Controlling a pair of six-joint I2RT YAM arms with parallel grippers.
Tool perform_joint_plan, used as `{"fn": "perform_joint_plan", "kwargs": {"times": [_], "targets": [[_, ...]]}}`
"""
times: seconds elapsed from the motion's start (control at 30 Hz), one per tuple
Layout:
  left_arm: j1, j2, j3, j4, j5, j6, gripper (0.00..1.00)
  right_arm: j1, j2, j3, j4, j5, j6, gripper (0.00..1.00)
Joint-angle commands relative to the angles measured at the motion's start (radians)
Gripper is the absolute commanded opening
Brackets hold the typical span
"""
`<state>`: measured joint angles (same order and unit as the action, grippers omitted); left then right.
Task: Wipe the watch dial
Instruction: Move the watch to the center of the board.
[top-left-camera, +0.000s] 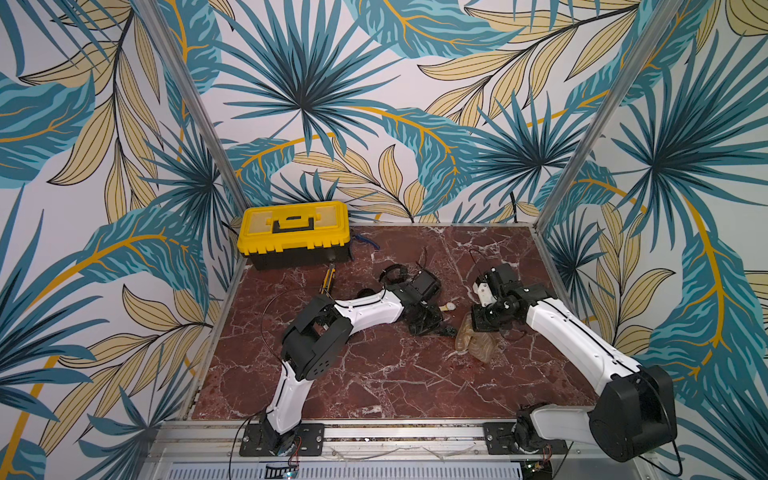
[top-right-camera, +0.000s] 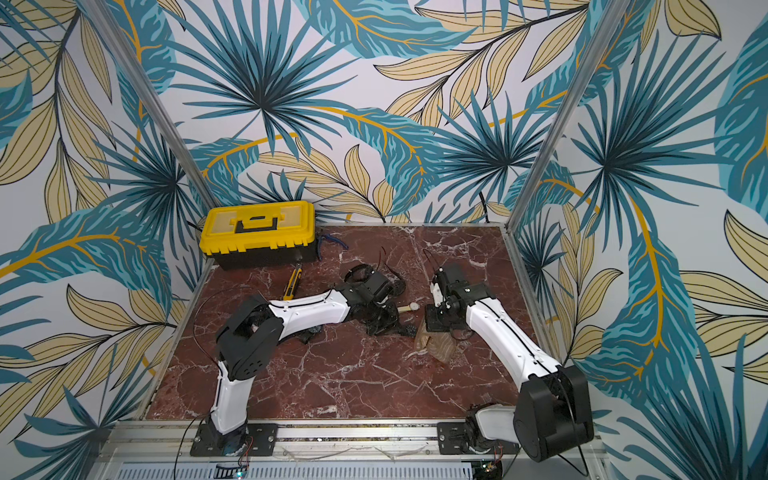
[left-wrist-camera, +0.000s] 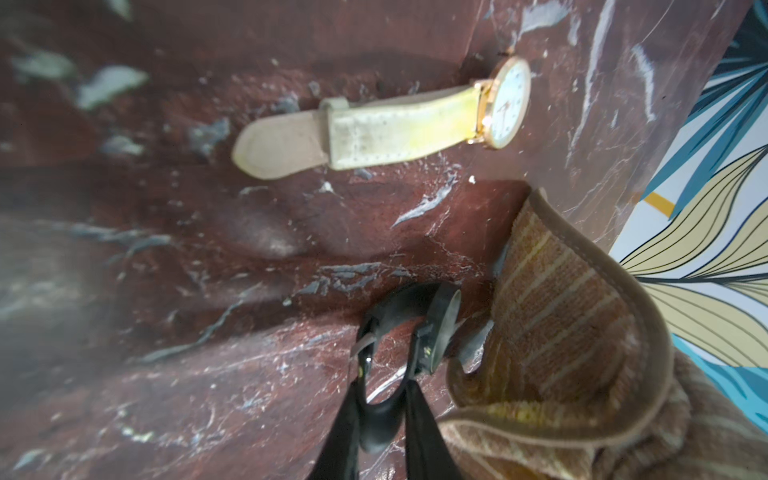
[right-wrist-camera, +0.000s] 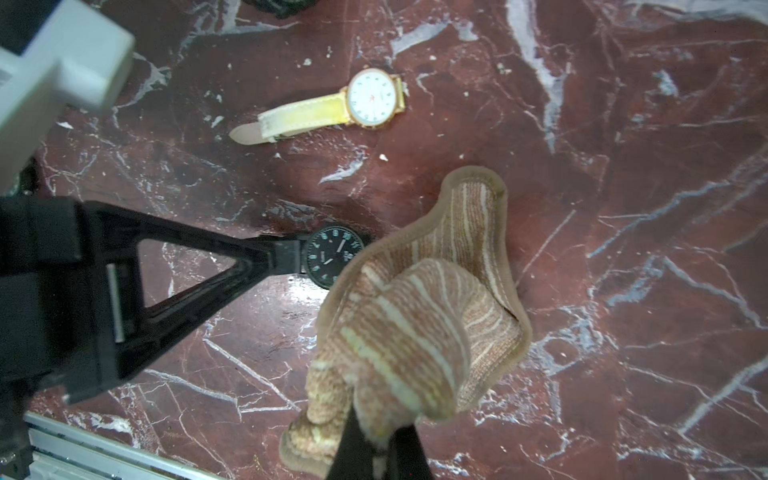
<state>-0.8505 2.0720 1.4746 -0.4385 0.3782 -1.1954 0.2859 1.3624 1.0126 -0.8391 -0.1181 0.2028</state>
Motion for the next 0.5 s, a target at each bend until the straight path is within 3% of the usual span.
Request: {"fn": "perform_joint_plan", "kwargs": {"times": [0.0, 0.33, 0.47], "targets": [[-0.007, 0.034, 0.062, -0.016, 0.023, 0.013, 0.17, 0.035, 0.071, 0.03, 0.032, -0.021, 0.015, 0.0], [-0.005, 0.038, 0.071, -0.032, 0.023, 0.02, 0.2, 0.048, 0.261, 0.029, 0.088, 0.013, 0.048, 0.0], [-0.002, 0.019, 0.058, -0.038, 0.015, 0.028, 0.29, 0.048, 0.284, 0.009, 0.097, 0.03, 0.054, 0.0]]}}
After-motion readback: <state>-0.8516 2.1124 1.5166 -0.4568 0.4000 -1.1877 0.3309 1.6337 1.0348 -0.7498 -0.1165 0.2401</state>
